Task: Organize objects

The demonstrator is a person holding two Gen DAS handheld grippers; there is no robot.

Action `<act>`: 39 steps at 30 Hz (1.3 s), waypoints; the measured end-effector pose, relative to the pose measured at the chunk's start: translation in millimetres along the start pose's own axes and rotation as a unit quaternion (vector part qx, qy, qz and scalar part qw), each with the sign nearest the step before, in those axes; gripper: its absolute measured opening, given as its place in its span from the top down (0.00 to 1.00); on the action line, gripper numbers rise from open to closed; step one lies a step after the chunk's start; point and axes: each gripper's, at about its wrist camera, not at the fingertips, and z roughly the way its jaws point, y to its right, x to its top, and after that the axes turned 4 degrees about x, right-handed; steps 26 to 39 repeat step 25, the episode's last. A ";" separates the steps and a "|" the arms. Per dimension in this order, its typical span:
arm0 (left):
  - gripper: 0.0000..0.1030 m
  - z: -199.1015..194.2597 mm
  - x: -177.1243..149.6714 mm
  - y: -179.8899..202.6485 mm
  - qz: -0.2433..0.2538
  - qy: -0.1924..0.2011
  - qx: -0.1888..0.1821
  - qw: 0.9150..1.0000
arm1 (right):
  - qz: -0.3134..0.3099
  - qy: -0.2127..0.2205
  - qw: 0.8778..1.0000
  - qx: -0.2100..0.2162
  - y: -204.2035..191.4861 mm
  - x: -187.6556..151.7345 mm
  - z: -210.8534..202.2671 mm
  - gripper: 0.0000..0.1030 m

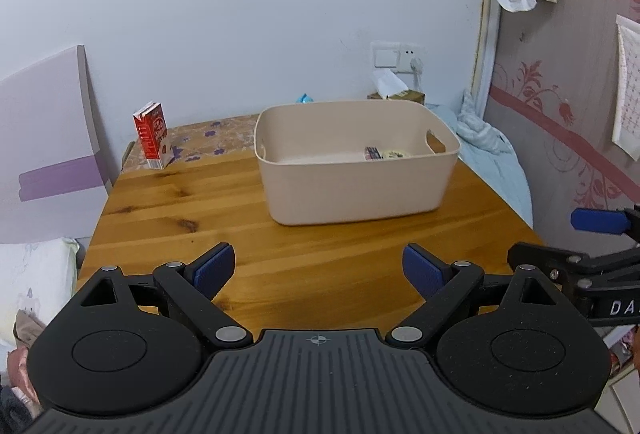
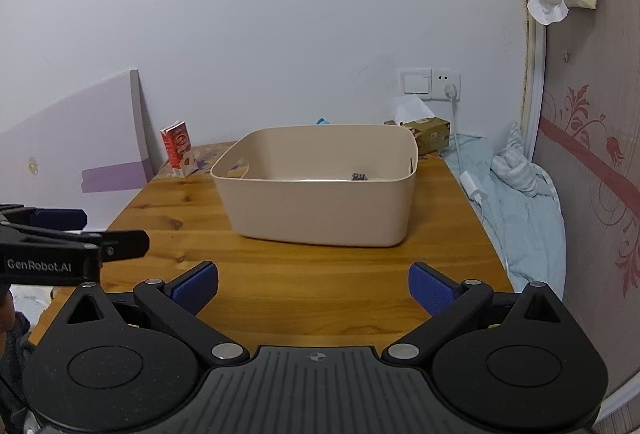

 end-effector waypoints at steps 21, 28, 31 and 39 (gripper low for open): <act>0.09 -21.8 -6.4 -5.7 -0.021 -0.004 -0.016 1.000 | 0.010 0.008 1.000 -0.024 11.2 -9.1 -16.9 0.00; 0.08 -19.0 -6.4 -6.5 -0.023 0.002 -0.015 1.000 | 0.012 0.004 1.000 -0.025 13.5 -7.9 -12.2 0.00; 0.08 -19.0 -6.4 -6.5 -0.023 0.002 -0.015 1.000 | 0.012 0.004 1.000 -0.025 13.5 -7.9 -12.2 0.00; 0.08 -19.0 -6.4 -6.5 -0.023 0.002 -0.015 1.000 | 0.012 0.004 1.000 -0.025 13.5 -7.9 -12.2 0.00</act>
